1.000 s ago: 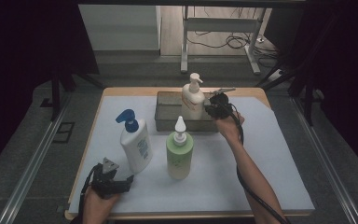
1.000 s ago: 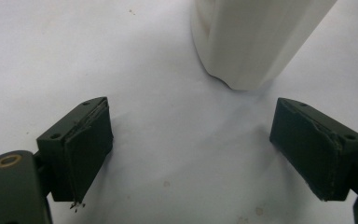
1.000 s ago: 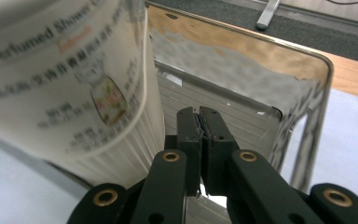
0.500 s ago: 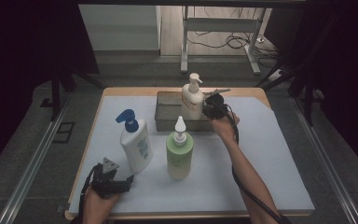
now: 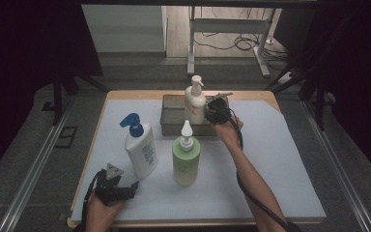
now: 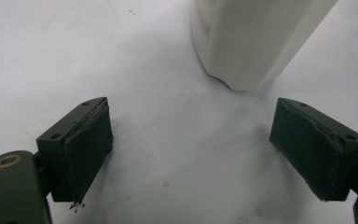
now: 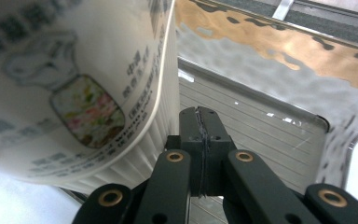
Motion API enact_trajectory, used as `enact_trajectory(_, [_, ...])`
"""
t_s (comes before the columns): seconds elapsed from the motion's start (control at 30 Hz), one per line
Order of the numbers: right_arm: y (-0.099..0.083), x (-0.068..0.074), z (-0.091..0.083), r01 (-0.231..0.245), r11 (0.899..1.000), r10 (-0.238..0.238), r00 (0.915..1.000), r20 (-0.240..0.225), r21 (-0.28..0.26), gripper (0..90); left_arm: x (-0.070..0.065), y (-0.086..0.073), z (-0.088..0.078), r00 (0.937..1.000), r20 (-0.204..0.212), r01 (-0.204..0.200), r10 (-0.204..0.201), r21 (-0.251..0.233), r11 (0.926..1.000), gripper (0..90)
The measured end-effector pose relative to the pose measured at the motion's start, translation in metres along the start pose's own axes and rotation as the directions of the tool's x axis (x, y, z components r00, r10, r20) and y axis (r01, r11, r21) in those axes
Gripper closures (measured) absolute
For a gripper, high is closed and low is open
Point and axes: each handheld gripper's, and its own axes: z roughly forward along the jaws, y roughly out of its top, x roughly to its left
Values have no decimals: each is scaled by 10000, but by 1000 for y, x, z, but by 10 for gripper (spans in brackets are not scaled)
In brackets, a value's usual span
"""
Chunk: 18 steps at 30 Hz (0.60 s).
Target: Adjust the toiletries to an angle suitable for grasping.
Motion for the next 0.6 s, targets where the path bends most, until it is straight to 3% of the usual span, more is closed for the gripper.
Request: enact_trajectory(0.6, [6,9,10,-137,9999,137,9999,31,59,895,0,0,0,10000,-15,-23,23,2,10000,126])
